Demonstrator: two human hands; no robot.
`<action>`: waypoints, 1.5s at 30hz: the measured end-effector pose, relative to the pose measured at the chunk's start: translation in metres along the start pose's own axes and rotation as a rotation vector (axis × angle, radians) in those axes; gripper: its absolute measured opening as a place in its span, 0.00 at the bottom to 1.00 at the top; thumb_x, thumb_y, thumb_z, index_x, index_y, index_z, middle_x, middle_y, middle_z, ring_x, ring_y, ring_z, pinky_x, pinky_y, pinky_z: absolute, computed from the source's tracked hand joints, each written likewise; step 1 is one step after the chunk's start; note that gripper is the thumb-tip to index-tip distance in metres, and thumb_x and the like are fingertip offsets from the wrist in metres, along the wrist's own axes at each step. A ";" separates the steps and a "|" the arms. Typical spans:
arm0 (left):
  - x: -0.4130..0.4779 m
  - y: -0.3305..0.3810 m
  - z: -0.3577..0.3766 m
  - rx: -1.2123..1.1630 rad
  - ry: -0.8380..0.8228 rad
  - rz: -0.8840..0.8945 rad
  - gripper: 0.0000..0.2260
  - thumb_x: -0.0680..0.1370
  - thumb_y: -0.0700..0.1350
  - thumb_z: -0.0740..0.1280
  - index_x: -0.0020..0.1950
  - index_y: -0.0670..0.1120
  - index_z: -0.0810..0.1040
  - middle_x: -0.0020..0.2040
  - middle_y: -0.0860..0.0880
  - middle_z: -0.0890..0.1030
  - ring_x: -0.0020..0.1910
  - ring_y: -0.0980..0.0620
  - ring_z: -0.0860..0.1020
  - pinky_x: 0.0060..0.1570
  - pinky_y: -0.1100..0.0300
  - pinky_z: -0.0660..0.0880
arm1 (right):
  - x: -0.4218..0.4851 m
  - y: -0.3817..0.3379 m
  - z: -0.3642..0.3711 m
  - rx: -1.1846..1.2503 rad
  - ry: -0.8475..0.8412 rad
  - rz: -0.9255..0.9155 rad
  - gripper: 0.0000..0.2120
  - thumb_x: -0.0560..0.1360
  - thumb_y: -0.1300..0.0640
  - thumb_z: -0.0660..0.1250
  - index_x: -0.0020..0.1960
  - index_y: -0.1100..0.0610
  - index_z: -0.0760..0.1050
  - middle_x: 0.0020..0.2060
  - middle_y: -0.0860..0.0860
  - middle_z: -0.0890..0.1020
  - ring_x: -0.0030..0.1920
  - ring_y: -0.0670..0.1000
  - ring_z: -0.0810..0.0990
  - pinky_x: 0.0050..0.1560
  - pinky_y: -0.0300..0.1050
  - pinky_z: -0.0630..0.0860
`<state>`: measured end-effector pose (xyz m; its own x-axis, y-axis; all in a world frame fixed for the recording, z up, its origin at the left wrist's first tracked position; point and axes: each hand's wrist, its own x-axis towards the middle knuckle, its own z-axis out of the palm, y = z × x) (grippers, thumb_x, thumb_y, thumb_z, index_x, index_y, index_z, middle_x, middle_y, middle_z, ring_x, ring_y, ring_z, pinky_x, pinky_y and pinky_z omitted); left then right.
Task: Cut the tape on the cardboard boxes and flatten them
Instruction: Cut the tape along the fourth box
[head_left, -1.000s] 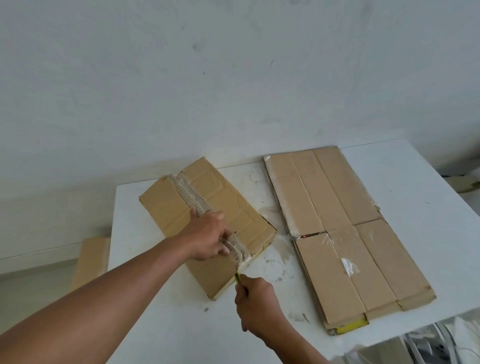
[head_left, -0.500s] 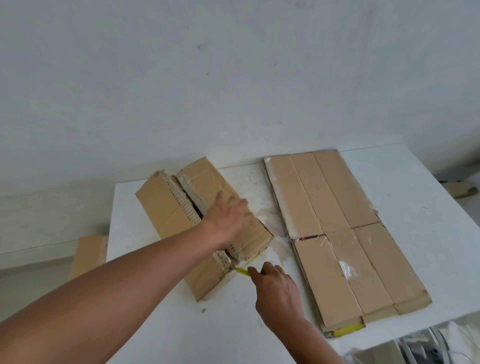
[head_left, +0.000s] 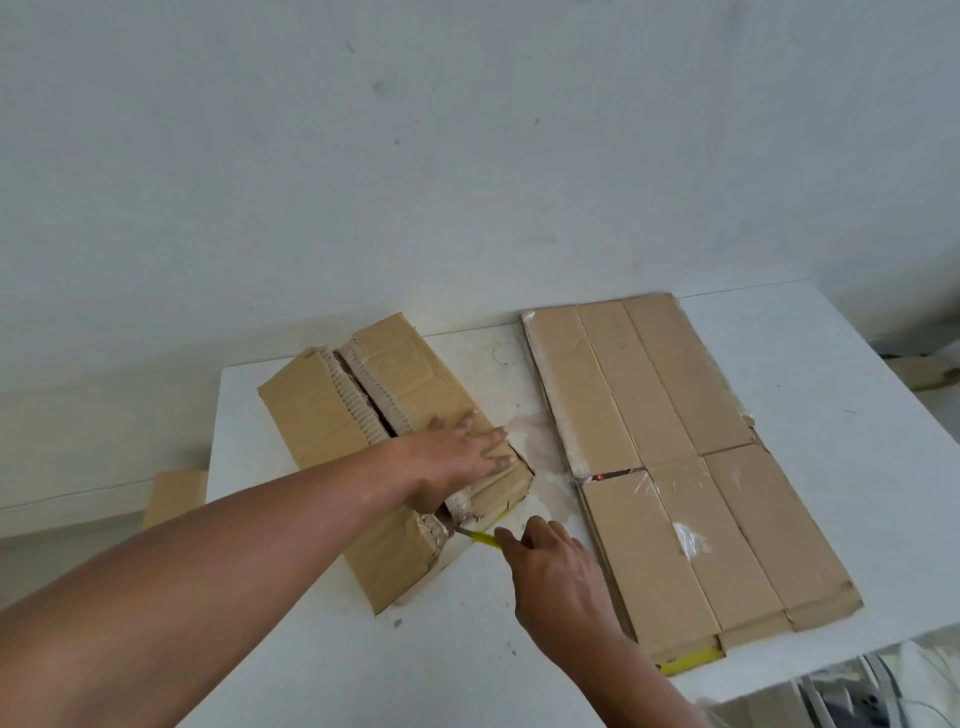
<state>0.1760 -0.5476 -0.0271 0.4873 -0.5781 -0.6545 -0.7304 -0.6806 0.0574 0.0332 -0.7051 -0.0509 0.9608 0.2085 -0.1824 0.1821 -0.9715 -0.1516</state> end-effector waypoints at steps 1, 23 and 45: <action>-0.001 0.001 0.000 -0.003 -0.005 -0.003 0.51 0.72 0.25 0.66 0.82 0.56 0.40 0.81 0.51 0.34 0.78 0.38 0.33 0.77 0.34 0.48 | 0.001 -0.002 0.002 -0.013 -0.001 -0.005 0.28 0.49 0.61 0.82 0.49 0.50 0.85 0.30 0.47 0.71 0.29 0.48 0.72 0.26 0.39 0.58; -0.006 0.002 0.004 -0.081 0.035 -0.020 0.51 0.71 0.26 0.69 0.83 0.55 0.45 0.82 0.52 0.39 0.80 0.42 0.36 0.77 0.35 0.47 | 0.013 0.009 0.001 -0.066 0.133 -0.158 0.22 0.55 0.61 0.81 0.49 0.52 0.85 0.32 0.50 0.73 0.31 0.52 0.73 0.26 0.44 0.67; -0.009 0.001 0.000 -0.119 0.016 -0.007 0.51 0.70 0.25 0.68 0.83 0.56 0.46 0.82 0.53 0.39 0.80 0.43 0.35 0.77 0.38 0.44 | 0.024 0.007 0.010 -0.039 0.048 -0.098 0.28 0.47 0.63 0.81 0.46 0.48 0.86 0.29 0.48 0.72 0.29 0.50 0.73 0.27 0.41 0.61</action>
<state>0.1715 -0.5433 -0.0211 0.5006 -0.5797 -0.6430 -0.6655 -0.7327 0.1424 0.0552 -0.7059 -0.0660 0.9468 0.2976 -0.1222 0.2823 -0.9507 -0.1283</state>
